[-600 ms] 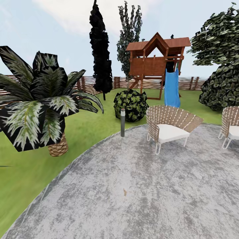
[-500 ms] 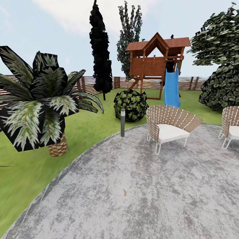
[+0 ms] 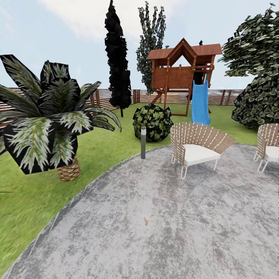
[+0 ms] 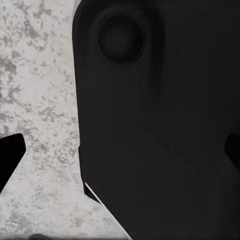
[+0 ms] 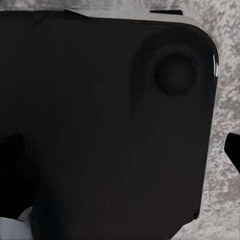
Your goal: Pick up the pesticide atomizer in the garden and spray insectifuge to fully cover both potted plants in the garden.
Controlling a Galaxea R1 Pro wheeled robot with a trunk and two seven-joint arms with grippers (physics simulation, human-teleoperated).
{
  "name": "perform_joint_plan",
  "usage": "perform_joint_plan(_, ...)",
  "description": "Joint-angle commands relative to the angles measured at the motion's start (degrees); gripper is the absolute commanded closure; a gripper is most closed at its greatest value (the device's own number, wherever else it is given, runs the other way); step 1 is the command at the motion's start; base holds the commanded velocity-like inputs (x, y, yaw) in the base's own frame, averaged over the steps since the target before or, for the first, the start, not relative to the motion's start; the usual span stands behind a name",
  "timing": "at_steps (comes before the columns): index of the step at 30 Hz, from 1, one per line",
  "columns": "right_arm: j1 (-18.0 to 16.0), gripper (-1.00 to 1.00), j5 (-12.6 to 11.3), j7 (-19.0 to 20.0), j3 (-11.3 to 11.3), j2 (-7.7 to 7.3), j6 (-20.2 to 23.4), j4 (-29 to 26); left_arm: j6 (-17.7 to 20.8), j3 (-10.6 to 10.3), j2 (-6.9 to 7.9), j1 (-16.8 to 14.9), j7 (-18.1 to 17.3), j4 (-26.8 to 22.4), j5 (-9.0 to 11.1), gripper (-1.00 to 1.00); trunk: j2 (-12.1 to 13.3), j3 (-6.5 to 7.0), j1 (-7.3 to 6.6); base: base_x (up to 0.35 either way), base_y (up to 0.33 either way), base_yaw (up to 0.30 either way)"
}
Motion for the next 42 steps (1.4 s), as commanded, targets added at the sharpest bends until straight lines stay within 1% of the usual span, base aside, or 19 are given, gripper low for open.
perform_joint_plan(1, 0.0, -1.0, 0.01, -0.02, -0.06, 0.01, -0.04, -0.18, 0.03, 0.02, 0.04, 0.0, -0.02, -0.03, 0.01, -1.0, -0.02, -0.04, -0.03, -0.293, 0.083, 0.0)
perform_joint_plan(9, -0.04, -1.0, 0.14, -0.02, 0.09, -0.07, -0.08, -1.39, 0.01, 0.0, 0.07, -0.03, 0.15, -0.1, 0.03, -1.0, -0.02, -0.04, -0.03, -0.276, 0.15, 0.0)
perform_joint_plan(10, -0.02, -1.0, 0.17, -0.08, 0.14, -0.52, -0.1, -4.03, -1.07, -0.01, 1.32, -0.27, 0.57, -1.22, 0.03, -1.0, -0.02, -0.04, -0.03, -0.023, 0.017, 0.0)
perform_joint_plan(11, -0.02, -1.0, 0.19, -0.09, 0.14, -0.9, -0.1, -5.44, -2.12, 0.05, 2.04, -0.38, 0.61, -1.96, 0.06, -1.0, -0.02, -0.04, -0.03, -0.015, 0.011, 0.0)
perform_joint_plan(12, -0.08, -1.0, 0.22, -0.16, 0.05, -3.65, -0.13, -15.88, -7.55, 0.34, 4.91, -1.62, 0.76, -8.86, 0.68, -1.0, -0.02, -0.04, -0.03, -0.001, 0.001, 0.0)
perform_joint_plan(13, -0.09, -1.0, 0.23, -0.18, -0.06, -4.4, -0.24, -20.27, -8.02, 0.44, 5.26, -3.19, 0.77, -11.84, 0.73, -1.0, -0.02, -0.04, -0.03, 0.0, 0.0, 0.0)
perform_joint_plan(15, -0.11, -1.0, 0.22, -0.19, -0.13, -4.91, -0.9, -23.12, -8.19, 0.48, 5.47, -4.89, 0.77, -13.2, 0.73, -1.0, -0.02, -0.04, -0.03, 0.0, 0.0, 0.0)
perform_joint_plan(16, -0.14, -1.0, 0.23, -0.19, -0.14, -5.03, -1.28, -23.96, -8.26, 0.48, 5.52, -5.53, 0.76, -13.49, 0.73, -1.0, -0.02, -0.04, -0.03, 0.0, 0.0, 0.0)
perform_joint_plan(18, -0.44, -1.0, 0.18, -0.19, -0.17, -5.36, -3.74, -27.07, -8.41, 0.5, 5.67, -8.23, 0.72, -14.16, 0.69, -1.0, -0.02, -0.04, -0.03, 0.0, 0.0, 0.0)
perform_joint_plan(20, -0.92, -1.0, 0.2, -0.19, -0.19, -5.52, -7.09, -30.56, -8.48, 0.51, 6.01, -11.78, 0.71, -14.48, 0.72, -1.0, -0.02, -0.04, -0.03, 0.0, 0.0, 0.0)
perform_joint_plan(22, -1.08, -1.0, 0.22, -0.19, -0.19, -5.56, -8.33, -32.33, -8.57, 0.51, 6.25, -13.66, 0.74, -14.55, 0.72, -1.0, -0.02, -0.04, -0.03, 0.0, 0.0, 0.0)
perform_joint_plan(26, -1.2, -1.0, 0.25, -0.16, -0.2, -5.65, -9.86, -34.39, -8.69, 0.57, 6.84, -15.93, 0.75, -14.62, 0.79, -1.0, -0.02, -0.04, -0.03, 0.0, 0.0, 0.0)
perform_joint_plan(29, -1.22, -1.0, 0.47, -0.11, -0.14, -5.73, -11.76, -34.36, -8.75, 0.64, 7.15, -16.2, 0.72, -14.61, 0.81, -1.0, -0.02, -0.04, -0.03, 0.0, 0.0, 0.0)
perform_joint_plan(31, -1.23, -1.0, 0.81, -0.11, -0.07, -6.07, -13.09, -32.79, -8.77, 0.64, 7.24, -15.94, 0.75, -14.37, 0.81, -1.0, -0.02, -0.04, -0.03, 0.0, 0.0, 0.0)
perform_joint_plan(32, -1.23, -1.0, 1.38, -0.11, 0.06, -6.32, -13.99, -30.76, -8.78, 0.61, 7.28, -15.67, 0.75, -14.2, 0.81, -1.0, -0.02, -0.04, -0.03, 0.0, 0.0, 0.0)
perform_joint_plan(36, -1.23, -1.0, 2.3, -0.16, -0.02, -6.49, -15.6, -29.21, -8.78, 0.64, 7.22, -15.56, 0.75, -13.9, 1.03, -1.0, -0.02, -0.04, -0.03, 0.0, 0.0, 0.0)
perform_joint_plan(40, -1.23, -1.0, 2.28, -0.13, -0.18, -6.45, -16.28, -29.1, -11.87, 0.66, 7.26, -15.57, 0.72, -13.83, 2.45, -1.0, -0.02, -0.04, -0.03, 0.0, 0.0, 0.0)
perform_joint_plan(41, -1.23, -1.0, 2.26, -0.13, -0.22, -6.49, -16.33, -29.18, -14.7, 0.68, 7.28, -15.63, 0.76, -13.84, 3.31, -1.0, -0.02, -0.04, -0.03, 0.0, 0.0, 0.0)
perform_joint_plan(42, -1.23, -1.0, 2.23, -0.14, -0.25, -6.52, -16.33, -29.22, -15.21, 0.68, 7.29, -15.63, 0.76, -13.84, 3.48, -1.0, -0.02, -0.04, -0.03, 0.0, 0.0, 0.0)
